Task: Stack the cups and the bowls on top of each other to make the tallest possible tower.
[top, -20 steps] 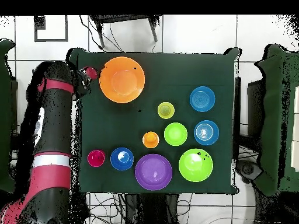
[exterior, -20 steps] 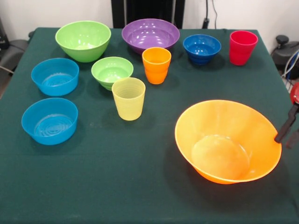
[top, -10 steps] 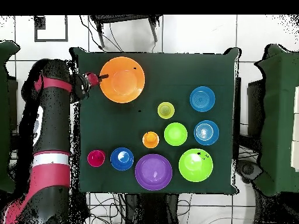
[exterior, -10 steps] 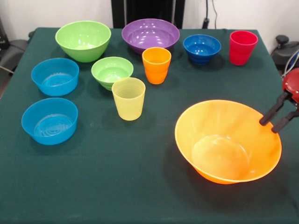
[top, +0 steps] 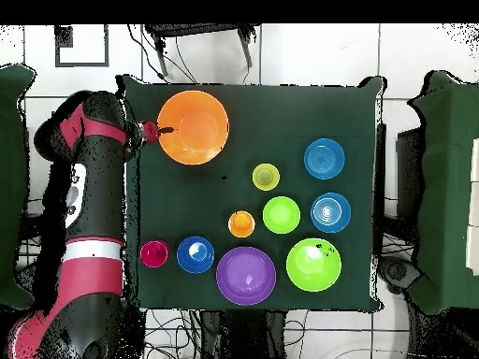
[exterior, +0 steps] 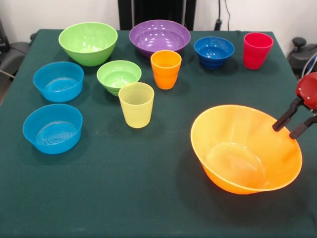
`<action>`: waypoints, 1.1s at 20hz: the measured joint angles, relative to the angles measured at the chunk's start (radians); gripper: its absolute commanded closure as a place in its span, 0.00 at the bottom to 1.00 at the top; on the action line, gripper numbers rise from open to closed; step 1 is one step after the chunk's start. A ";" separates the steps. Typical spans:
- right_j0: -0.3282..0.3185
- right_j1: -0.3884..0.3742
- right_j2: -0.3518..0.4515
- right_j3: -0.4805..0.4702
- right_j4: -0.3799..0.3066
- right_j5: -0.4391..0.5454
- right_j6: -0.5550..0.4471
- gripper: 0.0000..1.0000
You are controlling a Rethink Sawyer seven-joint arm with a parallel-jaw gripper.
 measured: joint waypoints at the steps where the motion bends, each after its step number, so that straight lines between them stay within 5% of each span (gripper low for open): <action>1: -0.001 0.000 0.000 0.001 0.007 0.000 0.001 0.00; 22: -0.002 0.000 -0.001 0.020 0.063 0.029 0.008 0.00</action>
